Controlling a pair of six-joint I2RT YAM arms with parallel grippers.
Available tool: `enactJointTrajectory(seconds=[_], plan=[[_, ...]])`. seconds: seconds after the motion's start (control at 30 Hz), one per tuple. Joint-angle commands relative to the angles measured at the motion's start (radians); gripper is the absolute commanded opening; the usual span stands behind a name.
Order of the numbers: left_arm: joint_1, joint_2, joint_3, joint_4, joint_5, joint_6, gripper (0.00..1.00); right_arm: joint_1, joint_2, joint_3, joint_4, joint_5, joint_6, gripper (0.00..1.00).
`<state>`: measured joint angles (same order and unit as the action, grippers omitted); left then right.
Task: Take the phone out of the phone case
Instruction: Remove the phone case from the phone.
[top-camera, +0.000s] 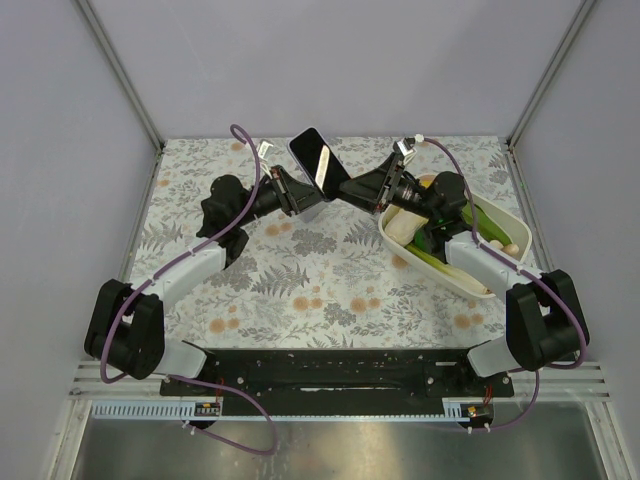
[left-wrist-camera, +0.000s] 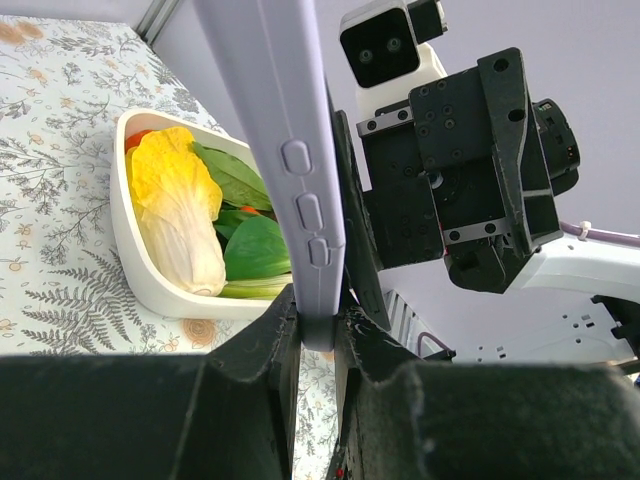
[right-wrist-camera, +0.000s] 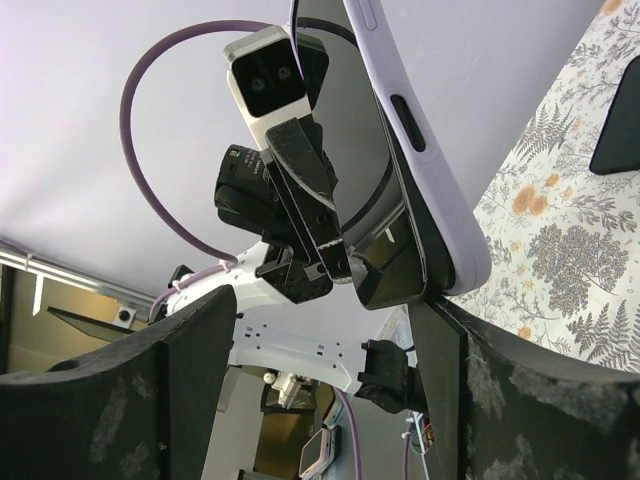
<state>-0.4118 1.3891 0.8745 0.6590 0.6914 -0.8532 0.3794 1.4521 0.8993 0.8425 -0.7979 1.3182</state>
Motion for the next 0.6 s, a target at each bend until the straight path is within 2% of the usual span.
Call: enactJointTrajectory(seconds=[0.0,0.57], plan=[[-0.022,-0.027,0.001,0.091,0.049,0.029,0.00,-0.023,-0.041,0.021,0.066,0.052,-0.010,0.78],[-0.038,-0.025,0.006,0.074,0.065,0.049,0.00,-0.050,-0.067,0.032,0.029,0.040,-0.045,0.78]])
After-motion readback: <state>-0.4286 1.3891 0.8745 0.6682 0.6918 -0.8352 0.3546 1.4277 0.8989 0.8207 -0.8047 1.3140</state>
